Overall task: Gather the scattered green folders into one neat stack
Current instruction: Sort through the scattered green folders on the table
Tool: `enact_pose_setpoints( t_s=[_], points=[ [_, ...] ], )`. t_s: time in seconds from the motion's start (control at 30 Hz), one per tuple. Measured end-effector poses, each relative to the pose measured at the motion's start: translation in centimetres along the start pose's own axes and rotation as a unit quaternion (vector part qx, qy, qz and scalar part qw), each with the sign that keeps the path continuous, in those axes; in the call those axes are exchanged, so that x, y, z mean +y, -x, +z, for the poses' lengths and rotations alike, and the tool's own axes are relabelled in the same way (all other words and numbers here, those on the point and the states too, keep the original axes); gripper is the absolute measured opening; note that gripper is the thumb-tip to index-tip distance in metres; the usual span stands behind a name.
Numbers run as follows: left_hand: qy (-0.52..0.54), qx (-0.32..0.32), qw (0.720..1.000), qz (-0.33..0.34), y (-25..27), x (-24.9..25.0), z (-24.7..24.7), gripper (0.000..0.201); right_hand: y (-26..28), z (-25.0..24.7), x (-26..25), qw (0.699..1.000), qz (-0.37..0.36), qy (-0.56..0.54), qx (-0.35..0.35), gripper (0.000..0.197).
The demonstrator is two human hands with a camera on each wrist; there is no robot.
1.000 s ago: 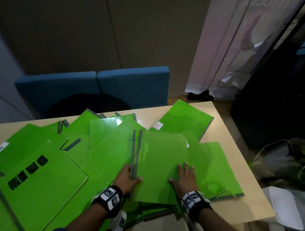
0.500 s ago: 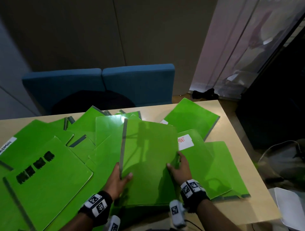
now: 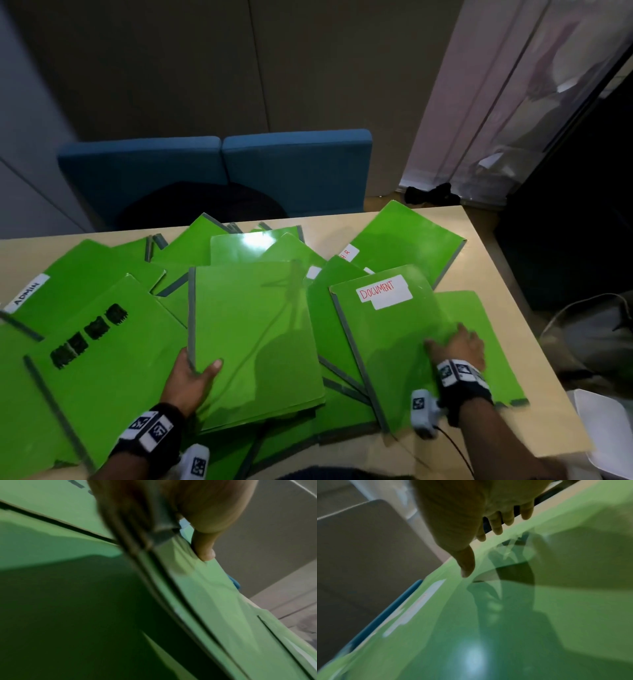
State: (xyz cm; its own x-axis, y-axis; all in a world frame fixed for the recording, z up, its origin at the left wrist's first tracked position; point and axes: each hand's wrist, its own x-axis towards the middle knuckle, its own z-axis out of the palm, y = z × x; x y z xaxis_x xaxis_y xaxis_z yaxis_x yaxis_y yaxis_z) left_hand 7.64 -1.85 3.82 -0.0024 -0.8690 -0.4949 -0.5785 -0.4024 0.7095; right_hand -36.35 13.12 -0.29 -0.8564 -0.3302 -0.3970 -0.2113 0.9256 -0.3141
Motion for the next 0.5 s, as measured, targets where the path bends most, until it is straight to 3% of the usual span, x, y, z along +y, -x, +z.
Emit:
enact_pose_setpoints(
  t_s=[0.07, 0.23, 0.33, 0.43, 0.5],
  points=[
    [-0.023, -0.006, 1.000, -0.013, -0.2, -0.5, -0.6, 0.081, -0.3, 0.0, 2.1, 0.999, 0.032, 0.029, -0.019, 0.105],
    [-0.034, 0.009, 0.999, -0.010, -1.0, -1.1, -1.7, 0.079, 0.0, 0.2, 4.2, 0.997, -0.013, 0.081, 0.003, 0.111],
    [-0.024, 0.024, 0.999, -0.031, -1.2, -1.8, -2.2, 0.086, -1.2, -0.5, 4.5, 0.998, -0.004, 0.005, -0.056, 0.114],
    [-0.007, 0.042, 0.998, -0.048, -1.5, -2.3, -2.4, 0.088, -2.2, -1.7, 3.1, 0.996, -0.066, -0.035, -0.055, 0.124],
    [0.006, 0.055, 0.997, -0.057, -1.7, -2.9, -2.5, 0.088, -1.8, -2.7, 0.3, 0.991, -0.127, 0.003, -0.039, 0.108]
  ],
)
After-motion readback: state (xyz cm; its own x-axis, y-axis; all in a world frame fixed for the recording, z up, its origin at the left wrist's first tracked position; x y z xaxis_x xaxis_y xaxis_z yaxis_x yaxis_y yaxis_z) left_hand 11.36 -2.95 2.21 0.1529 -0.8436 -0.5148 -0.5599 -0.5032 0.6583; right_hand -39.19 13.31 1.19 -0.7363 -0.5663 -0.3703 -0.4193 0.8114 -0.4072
